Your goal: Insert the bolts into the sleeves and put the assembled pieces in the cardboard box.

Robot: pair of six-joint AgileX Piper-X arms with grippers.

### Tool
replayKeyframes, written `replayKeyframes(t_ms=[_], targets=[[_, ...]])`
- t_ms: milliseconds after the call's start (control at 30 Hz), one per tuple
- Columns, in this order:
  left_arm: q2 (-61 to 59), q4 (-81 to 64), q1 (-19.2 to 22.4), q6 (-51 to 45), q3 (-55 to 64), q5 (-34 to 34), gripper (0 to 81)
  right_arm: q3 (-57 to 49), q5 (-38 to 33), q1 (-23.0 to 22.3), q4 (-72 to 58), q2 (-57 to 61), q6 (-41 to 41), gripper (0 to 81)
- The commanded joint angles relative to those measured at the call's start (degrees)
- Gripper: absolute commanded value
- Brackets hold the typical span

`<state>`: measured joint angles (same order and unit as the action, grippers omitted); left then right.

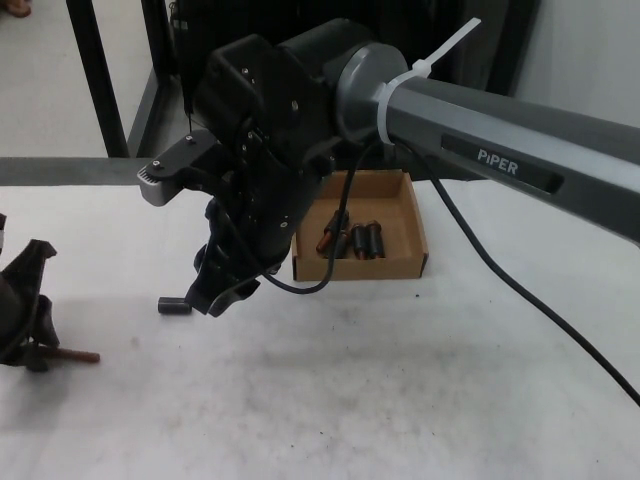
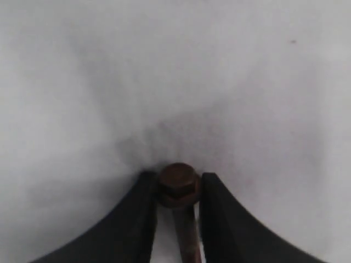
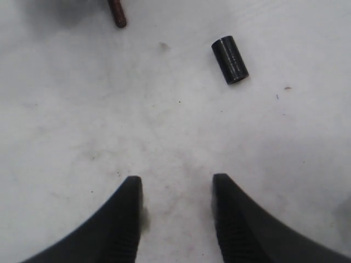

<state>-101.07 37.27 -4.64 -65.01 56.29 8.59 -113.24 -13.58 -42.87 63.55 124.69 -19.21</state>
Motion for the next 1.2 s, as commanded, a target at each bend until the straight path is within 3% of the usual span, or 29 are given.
replayKeyframes(t_ms=[0, 200, 400, 733, 1167], targets=[[0.7, -3.4, -0.1, 8.5, -0.5, 0.8, 0.8, -0.8, -0.9, -0.2, 0.2, -0.2, 0.6, 40.3], [6.7, -4.6, -0.1, 23.8, -2.3, 2.9, 0.8, -0.8, -2.7, 0.1, 0.2, -0.2, 3.2, 40.3], [19.3, -14.5, -0.1, 22.0, -12.9, 6.0, 0.8, -0.8, -4.2, 0.5, 0.2, -0.2, 5.6, 40.3], [37.3, -35.1, 4.0, 26.0, -30.4, 20.2, 0.8, -1.4, -6.2, 0.5, 0.3, 1.2, 5.6, 40.3], [46.6, -26.4, 5.3, 36.3, -31.5, 22.1, 0.8, -8.2, -3.0, 0.5, 4.2, 6.6, 2.1, 40.3]])
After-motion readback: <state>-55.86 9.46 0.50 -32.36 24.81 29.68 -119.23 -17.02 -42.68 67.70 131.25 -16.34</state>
